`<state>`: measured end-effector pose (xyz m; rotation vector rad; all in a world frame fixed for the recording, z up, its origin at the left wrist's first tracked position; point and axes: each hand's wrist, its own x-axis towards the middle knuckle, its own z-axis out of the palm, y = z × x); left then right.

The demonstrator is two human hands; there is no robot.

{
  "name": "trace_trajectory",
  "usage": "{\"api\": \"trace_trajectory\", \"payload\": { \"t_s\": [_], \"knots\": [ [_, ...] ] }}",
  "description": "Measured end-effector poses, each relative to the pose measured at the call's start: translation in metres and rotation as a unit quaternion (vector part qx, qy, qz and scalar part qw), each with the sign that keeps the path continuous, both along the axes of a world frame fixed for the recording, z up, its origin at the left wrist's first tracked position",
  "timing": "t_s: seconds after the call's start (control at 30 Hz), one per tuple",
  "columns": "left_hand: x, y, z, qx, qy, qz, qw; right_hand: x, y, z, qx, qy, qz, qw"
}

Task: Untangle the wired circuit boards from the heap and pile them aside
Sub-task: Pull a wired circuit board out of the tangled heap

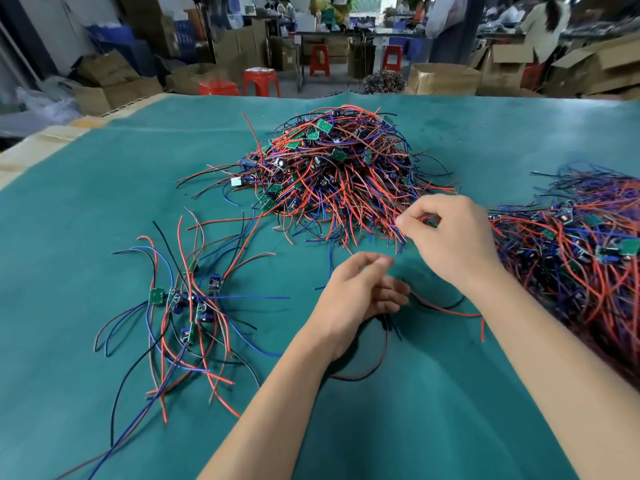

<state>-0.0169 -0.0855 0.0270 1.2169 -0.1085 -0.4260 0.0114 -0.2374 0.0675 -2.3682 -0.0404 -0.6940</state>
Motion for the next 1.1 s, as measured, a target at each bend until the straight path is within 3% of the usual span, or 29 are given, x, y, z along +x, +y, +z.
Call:
{"api": "trace_trajectory", "payload": {
  "t_s": [0.13, 0.3, 0.37, 0.47, 0.6, 0.87, 0.97, 1.1],
  "knots": [
    [0.003, 0.001, -0.001, -0.041, 0.028, 0.036, 0.998, -0.020, -0.004, -0.012, 0.015, -0.027, -0.006, 1.000],
    [0.004, 0.000, -0.003, -0.046, 0.021, 0.039, 0.998, 0.002, -0.008, -0.035, -0.098, 0.140, -0.016, 0.985],
    [0.004, 0.001, -0.003, -0.042, 0.018, 0.036, 0.998, 0.011, -0.004, -0.039, -0.143, 0.161, -0.019, 0.976],
    [0.004, 0.000, -0.003, -0.037, 0.016, 0.032, 0.999, 0.022, 0.000, -0.036, -0.142, 0.128, -0.040, 0.981],
    [0.005, 0.000, -0.005, -0.030, 0.013, 0.033, 0.999, 0.033, -0.003, -0.030, -0.122, 0.154, -0.067, 0.978],
    [0.005, -0.001, -0.007, -0.021, -0.002, 0.047, 0.999, 0.020, -0.021, -0.017, 0.046, 0.075, -0.028, 0.996],
    [0.003, -0.001, -0.007, 0.000, -0.023, 0.063, 0.998, 0.000, -0.020, -0.031, 0.039, 0.049, -0.012, 0.998],
    [-0.003, -0.006, -0.009, 0.084, -0.082, 0.100, 0.988, -0.020, -0.027, -0.056, -0.038, 0.056, 0.001, 0.998]
  ]
}}
